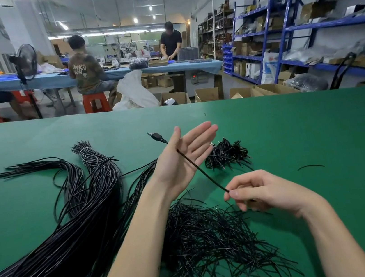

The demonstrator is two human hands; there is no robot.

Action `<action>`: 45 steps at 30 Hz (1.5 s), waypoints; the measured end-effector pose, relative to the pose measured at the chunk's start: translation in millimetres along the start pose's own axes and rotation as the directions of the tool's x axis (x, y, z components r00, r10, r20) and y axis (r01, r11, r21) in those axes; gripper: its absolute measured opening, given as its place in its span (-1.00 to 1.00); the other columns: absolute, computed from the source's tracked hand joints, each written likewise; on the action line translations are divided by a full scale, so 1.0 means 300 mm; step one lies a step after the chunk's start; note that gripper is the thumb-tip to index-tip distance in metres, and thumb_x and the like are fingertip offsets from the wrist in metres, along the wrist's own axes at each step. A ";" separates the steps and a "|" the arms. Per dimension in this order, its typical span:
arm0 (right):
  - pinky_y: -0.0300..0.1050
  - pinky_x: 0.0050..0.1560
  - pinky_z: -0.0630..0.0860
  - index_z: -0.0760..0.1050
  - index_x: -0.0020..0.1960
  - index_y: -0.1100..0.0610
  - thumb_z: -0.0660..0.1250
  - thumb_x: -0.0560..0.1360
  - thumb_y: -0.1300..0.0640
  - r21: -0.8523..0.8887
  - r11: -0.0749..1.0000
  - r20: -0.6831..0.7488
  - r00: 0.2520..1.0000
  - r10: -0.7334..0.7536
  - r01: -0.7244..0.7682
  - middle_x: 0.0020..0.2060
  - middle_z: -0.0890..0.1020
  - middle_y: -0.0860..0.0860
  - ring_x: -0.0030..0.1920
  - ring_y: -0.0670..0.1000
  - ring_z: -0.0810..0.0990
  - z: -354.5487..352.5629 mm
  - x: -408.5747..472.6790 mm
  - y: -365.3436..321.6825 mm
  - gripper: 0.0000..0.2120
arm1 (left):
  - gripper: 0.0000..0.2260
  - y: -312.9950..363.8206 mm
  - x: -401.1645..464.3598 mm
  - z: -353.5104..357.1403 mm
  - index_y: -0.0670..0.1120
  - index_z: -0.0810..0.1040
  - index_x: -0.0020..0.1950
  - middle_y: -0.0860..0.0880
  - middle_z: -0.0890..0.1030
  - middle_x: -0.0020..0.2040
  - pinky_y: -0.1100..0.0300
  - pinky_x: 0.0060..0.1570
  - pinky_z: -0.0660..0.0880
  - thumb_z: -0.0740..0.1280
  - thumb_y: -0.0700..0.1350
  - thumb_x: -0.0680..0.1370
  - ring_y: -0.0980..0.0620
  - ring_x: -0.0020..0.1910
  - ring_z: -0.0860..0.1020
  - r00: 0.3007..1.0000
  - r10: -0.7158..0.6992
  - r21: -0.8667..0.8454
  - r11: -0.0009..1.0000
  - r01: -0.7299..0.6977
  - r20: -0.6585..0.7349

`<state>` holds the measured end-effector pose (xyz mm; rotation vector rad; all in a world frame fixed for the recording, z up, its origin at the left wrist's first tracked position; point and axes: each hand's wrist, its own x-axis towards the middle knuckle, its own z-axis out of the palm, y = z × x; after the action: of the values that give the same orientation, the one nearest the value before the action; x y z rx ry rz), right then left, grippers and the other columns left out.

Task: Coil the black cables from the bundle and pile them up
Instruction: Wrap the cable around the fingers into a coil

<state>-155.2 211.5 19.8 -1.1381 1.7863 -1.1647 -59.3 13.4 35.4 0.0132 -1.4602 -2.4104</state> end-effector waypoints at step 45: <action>-0.12 -0.13 0.42 0.68 -0.29 0.04 0.31 0.21 -0.59 -0.571 0.813 0.000 0.990 0.140 -0.115 -0.34 0.59 0.02 -0.34 -0.03 0.44 -0.017 0.217 -0.081 -0.33 | -0.37 0.024 -0.061 -0.042 -0.10 0.40 0.51 -0.25 0.45 0.45 -0.42 0.34 0.32 -0.11 0.27 0.67 -0.33 0.42 0.42 0.969 -0.111 -0.041 0.992 0.123 0.219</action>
<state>-176.2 147.6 38.2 -1.3280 2.2164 -0.5170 -38.0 4.4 32.6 -0.1875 -1.5230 -2.6160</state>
